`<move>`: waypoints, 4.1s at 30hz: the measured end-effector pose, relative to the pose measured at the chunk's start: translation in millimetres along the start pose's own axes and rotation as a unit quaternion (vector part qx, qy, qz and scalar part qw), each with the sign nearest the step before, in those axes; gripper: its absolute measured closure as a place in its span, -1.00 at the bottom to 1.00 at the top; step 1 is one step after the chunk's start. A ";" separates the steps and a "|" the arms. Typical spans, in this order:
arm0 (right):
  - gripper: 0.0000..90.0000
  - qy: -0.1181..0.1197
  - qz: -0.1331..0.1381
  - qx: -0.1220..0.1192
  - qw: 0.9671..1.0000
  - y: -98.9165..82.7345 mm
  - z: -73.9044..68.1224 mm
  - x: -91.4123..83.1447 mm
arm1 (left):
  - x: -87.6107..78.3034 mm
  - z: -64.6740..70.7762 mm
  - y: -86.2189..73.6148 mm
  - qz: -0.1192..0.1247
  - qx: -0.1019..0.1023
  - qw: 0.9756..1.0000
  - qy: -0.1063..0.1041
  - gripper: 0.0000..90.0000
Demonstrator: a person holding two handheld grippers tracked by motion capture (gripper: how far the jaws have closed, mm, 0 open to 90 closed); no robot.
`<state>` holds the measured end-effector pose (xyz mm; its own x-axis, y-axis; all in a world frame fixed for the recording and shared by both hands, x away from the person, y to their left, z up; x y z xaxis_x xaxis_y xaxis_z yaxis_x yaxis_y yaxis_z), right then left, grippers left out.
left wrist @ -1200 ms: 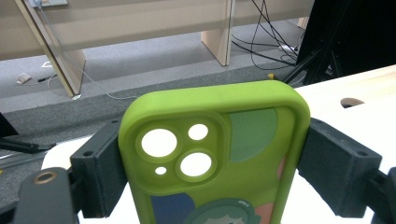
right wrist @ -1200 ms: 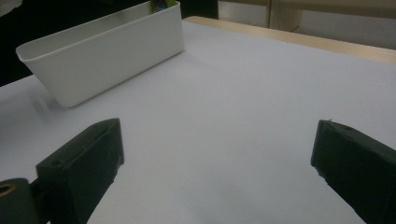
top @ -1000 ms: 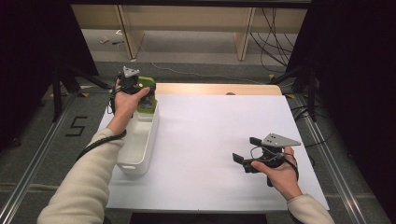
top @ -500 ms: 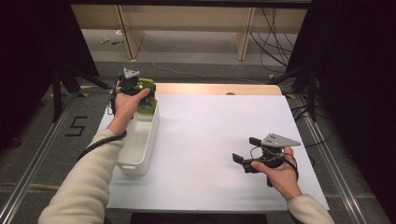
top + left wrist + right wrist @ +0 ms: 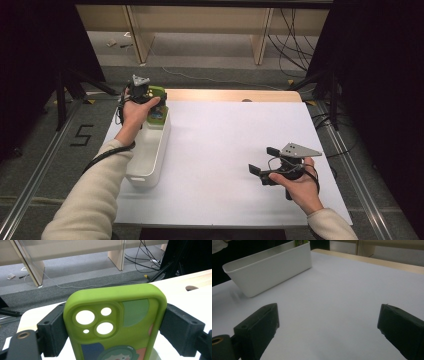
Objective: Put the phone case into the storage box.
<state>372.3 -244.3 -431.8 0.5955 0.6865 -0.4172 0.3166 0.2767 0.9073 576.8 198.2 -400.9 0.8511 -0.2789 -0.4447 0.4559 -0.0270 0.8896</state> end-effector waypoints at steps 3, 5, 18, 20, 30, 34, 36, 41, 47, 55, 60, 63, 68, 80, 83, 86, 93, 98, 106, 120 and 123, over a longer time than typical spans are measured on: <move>-0.89 0.000 0.001 0.000 1.000 0.0 0.0 0.0 | -0.1 0.0 0.2 0.000 0.001 1.000 0.000 -0.66; -0.89 0.000 0.000 0.000 1.000 0.0 0.1 -0.1 | -0.1 -0.2 0.2 -0.001 0.001 1.000 0.001 -0.66; -0.88 0.001 -0.001 0.000 1.000 -0.1 0.0 0.0 | 0.5 -1.9 -2.6 -0.004 0.000 1.000 -0.001 -0.66; -0.88 0.000 -0.002 0.000 1.000 -0.3 0.1 0.2 | 0.6 -2.8 -3.2 -0.004 -0.002 1.000 -0.002 -0.66; -0.88 0.002 -0.002 0.000 1.000 -0.3 -0.2 0.7 | 2.2 -3.9 -6.9 -0.009 -0.004 1.000 -0.006 -0.66; -0.88 0.003 -0.002 0.000 1.000 -0.4 -0.1 0.9 | 2.7 -4.1 -8.4 -0.011 -0.003 1.000 -0.007 -0.66; -0.88 0.003 -0.001 0.000 1.000 -0.3 -0.1 0.8 | 2.9 -4.6 -9.0 -0.011 -0.005 1.000 -0.008 -0.66; -0.87 0.004 -0.003 0.000 1.000 -0.8 -0.5 1.4 | 3.1 -5.4 -10.7 -0.014 -0.008 1.000 -0.007 -0.67; -0.87 0.004 -0.003 0.000 1.000 -0.6 -0.7 1.7 | 3.6 -4.8 -11.0 -0.016 -0.005 1.000 -0.008 -0.67; -0.86 0.005 -0.003 0.000 1.000 -0.6 -0.8 1.6 | 5.8 -4.0 -13.2 -0.024 -0.008 1.000 -0.009 -0.67; -0.86 0.005 -0.003 0.000 1.000 -0.5 -0.8 1.5 | 6.4 -4.6 -14.0 -0.028 -0.008 1.000 -0.009 -0.67; -0.86 0.006 -0.003 0.000 1.000 -0.6 -0.9 1.5 | 6.9 -4.8 -14.9 -0.032 -0.011 0.999 -0.009 -0.67; -0.86 0.006 -0.004 0.000 1.000 -0.5 -1.0 1.5 | 8.0 -5.3 -15.5 -0.038 -0.013 0.999 -0.010 -0.67; -0.86 0.005 -0.004 0.000 1.000 -0.7 -0.9 1.6 | 9.2 -6.8 -14.7 -0.046 -0.021 0.999 -0.013 -0.68; -0.86 0.006 -0.004 0.000 1.000 -0.5 -1.1 1.7 | 9.8 -7.0 -14.4 -0.049 -0.021 0.998 -0.014 -0.68; -0.86 0.007 -0.004 0.000 1.000 -0.7 -1.1 1.6 | 9.9 -7.1 -13.7 -0.055 -0.020 0.998 -0.016 -0.68; -0.86 0.007 -0.004 0.000 1.000 -0.5 -1.1 1.6 | 11.5 -7.0 -11.4 -0.062 -0.022 0.998 -0.016 -0.76; -0.86 0.009 -0.007 -0.002 1.000 -1.3 -1.0 2.4 | 12.2 -7.0 -11.4 -0.067 -0.022 0.997 -0.017 -0.89; -0.86 0.013 -0.010 -0.002 1.000 -1.5 -1.4 2.6 | 11.1 -8.7 -6.7 -0.052 -0.016 0.998 -0.020 -1.00; -0.86 0.011 -0.010 -0.001 1.000 -1.0 -1.5 2.6 | -3.5 -9.6 3.4 -0.021 -0.010 1.000 -0.018 -1.00; -0.87 0.010 -0.009 -0.003 1.000 -0.7 -1.5 2.7 | -9.0 -8.8 2.2 -0.020 -0.010 1.000 -0.019 -1.00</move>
<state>372.6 -241.7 -433.4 0.5750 0.6940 -0.4333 0.3236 0.2935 0.8995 572.4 209.1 -395.9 0.8221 -0.3137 -0.4752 0.4945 -0.0205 0.8690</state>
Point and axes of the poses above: each handheld gripper's, and its own axes: x roughly forward along the jaws, y roughly out of its top, z roughly to its right, the point moved 1 cm from there along x, roughly forward along the jaws, and after that the axes turned 5 degrees about -x, right-handed, at the moved point
